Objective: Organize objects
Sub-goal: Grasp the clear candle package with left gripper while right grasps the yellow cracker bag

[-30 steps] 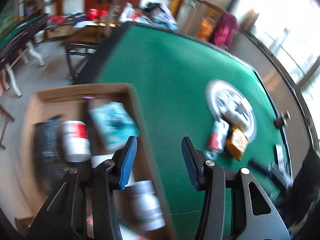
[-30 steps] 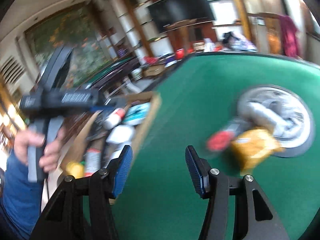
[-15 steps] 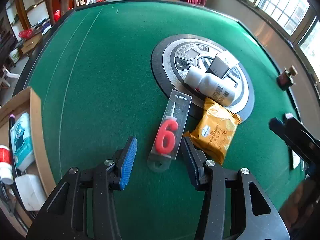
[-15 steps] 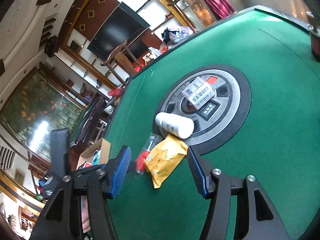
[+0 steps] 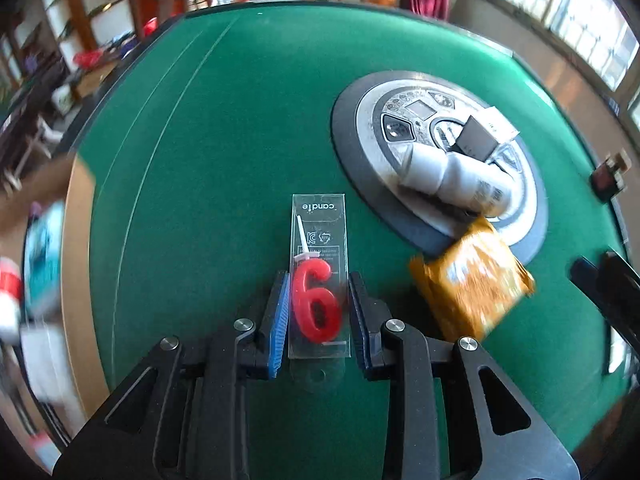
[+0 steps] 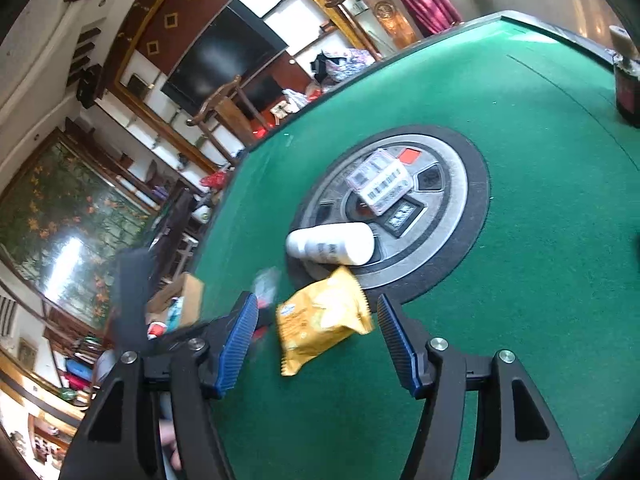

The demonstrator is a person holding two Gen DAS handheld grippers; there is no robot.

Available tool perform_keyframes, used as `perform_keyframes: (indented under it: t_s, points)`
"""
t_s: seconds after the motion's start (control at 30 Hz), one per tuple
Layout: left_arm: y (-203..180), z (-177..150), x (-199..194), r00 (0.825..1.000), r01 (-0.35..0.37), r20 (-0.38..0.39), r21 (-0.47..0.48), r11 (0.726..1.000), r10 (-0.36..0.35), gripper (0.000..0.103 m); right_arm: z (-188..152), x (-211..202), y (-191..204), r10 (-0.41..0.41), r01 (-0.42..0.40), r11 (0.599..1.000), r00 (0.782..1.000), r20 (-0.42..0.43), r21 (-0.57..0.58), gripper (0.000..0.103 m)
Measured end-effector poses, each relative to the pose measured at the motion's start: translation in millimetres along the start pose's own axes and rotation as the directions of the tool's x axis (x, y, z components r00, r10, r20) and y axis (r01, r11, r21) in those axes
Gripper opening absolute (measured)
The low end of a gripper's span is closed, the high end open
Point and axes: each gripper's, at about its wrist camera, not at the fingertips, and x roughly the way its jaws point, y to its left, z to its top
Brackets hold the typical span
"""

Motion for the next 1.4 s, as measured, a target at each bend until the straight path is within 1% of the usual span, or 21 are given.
perform_keyframes:
  t_s: [0.1, 0.17, 0.3, 0.33, 0.4, 0.5, 0.53, 0.57, 0.63, 0.67, 0.7, 0.77, 0.83, 0.9, 0.93, 1.0, 1.03, 1.17, 1.23, 1.33, 1.4]
  points:
    - [14.6, -21.8, -8.4, 0.999, -0.011, 0.043, -0.06, 0.998, 0.013, 0.027, 8.9, 24.7, 1.7, -0.061, 0.058, 0.996, 0.997, -0.046, -0.071, 0.064]
    - [21.0, -29.3, -10.1, 0.998, -0.019, 0.065, -0.072, 0.997, 0.024, 0.027, 10.8, 40.0, 1.4, -0.085, 0.077, 0.992, 0.994, -0.069, -0.101, 0.064]
    - [31.0, -32.0, -10.2, 0.995, -0.001, 0.097, -0.079, 0.997, 0.009, 0.027, 1.9, 54.3, 9.0, -0.05, 0.027, 0.987, 0.988, -0.145, -0.156, 0.064]
    - [27.5, -33.1, -11.9, 0.994, 0.006, 0.106, -0.081, 0.997, 0.003, 0.027, -3.6, 52.5, 16.4, -0.044, 0.008, 0.981, 0.981, -0.187, -0.192, 0.064]
    - [32.5, -34.7, -12.7, 0.993, 0.018, 0.119, -0.084, 0.996, -0.008, 0.027, -14.8, 45.8, 29.5, -0.032, -0.032, 0.96, 0.975, -0.222, -0.277, 0.064]
    - [41.6, -33.9, -16.5, 0.991, 0.037, 0.128, -0.091, 0.995, -0.025, 0.027, -19.2, 40.7, 37.4, -0.146, 0.092, 0.936, 0.98, -0.137, -0.339, 0.066]
    - [42.6, -32.9, -16.0, 0.991, 0.043, 0.133, -0.096, 0.994, -0.03, 0.027, -18.6, 41.4, 39.1, -0.17, 0.117, 0.928, 0.978, -0.122, -0.352, 0.066]
    - [42.6, -32.8, -16.4, 0.99, 0.046, 0.136, -0.1, 0.994, -0.032, 0.027, -18.5, 41.5, 40.4, -0.172, 0.12, 0.925, 0.978, -0.117, -0.361, 0.066]
    - [40.7, -34.4, -17.3, 0.99, 0.039, 0.141, -0.093, 0.995, -0.025, 0.028, -19.6, 39.8, 45.4, -0.143, 0.089, 0.919, 0.983, -0.115, -0.385, 0.066]
    - [39.3, -34.8, -17.6, 0.989, 0.033, 0.144, -0.089, 0.995, -0.02, 0.028, -19.4, 39.0, 49.7, -0.144, 0.089, 0.906, 0.984, -0.102, -0.414, 0.066]
    - [38.3, -35.1, -17.9, 0.989, 0.029, 0.146, -0.086, 0.996, -0.016, 0.028, -19.0, 39.3, 55.1, -0.148, 0.094, 0.891, 0.985, -0.089, -0.445, 0.066]
    - [37.1, -36.1, -18.8, 0.989, 0.025, 0.148, -0.082, 0.996, -0.013, 0.028, -15.3, 43.0, 67.7, -0.111, 0.047, 0.841, 0.99, -0.088, -0.539, 0.069]
    - [37.4, -35.3, -18.3, 0.989, 0.032, 0.148, -0.089, 0.996, -0.018, 0.028, -10.5, 54.3, 79.5, -0.085, 0.019, 0.81, 0.993, -0.087, -0.586, 0.073]
    - [37.4, -35.1, -18.2, 0.989, 0.036, 0.148, -0.091, 0.995, -0.023, 0.028, -6.7, 69.0, 81.7, -0.087, -0.002, 0.806, 0.989, -0.122, -0.592, 0.074]
    - [37.8, -35.0, -18.4, 0.989, 0.038, 0.149, -0.091, 0.995, -0.024, 0.028, -7.0, 76.0, 80.9, -0.069, -0.039, 0.804, 0.985, -0.158, -0.593, 0.074]
    - [37.9, -34.4, -18.3, 0.989, 0.039, 0.148, -0.089, 0.995, -0.026, 0.028, -12.5, 85.0, 79.0, -0.065, -0.074, 0.8, 0.976, -0.208, -0.595, 0.074]
    - [37.8, -34.2, -18.2, 0.989, 0.041, 0.148, -0.091, 0.995, -0.028, 0.028, -16.6, 87.4, 76.8, -0.066, -0.098, 0.797, 0.967, -0.248, -0.596, 0.074]
    - [38.6, -34.6, -18.6, 0.989, 0.043, 0.147, -0.09, 0.995, -0.029, 0.028, -34.4, 69.3, 80.6, -0.081, -0.168, 0.741, 0.939, -0.335, -0.65, 0.074]
    - [36.8, -34.7, -18.6, 0.989, 0.04, 0.147, -0.088, 0.995, -0.027, 0.028, -42.5, 59.1, 84.6, -0.092, -0.17, 0.714, 0.939, -0.332, -0.68, 0.074]
    - [35.4, -35.4, -18.3, 0.989, 0.035, 0.149, -0.083, 0.996, -0.023, 0.028, -48.7, 57.8, 87.5, -0.163, -0.111, 0.677, 0.941, -0.295, -0.728, 0.074]
    - [36.2, -35.7, -18.3, 0.989, 0.039, 0.149, -0.084, 0.996, -0.026, 0.028, -49.0, 53.2, 85.0, -0.167, -0.112, 0.666, 0.941, -0.294, -0.738, 0.074]
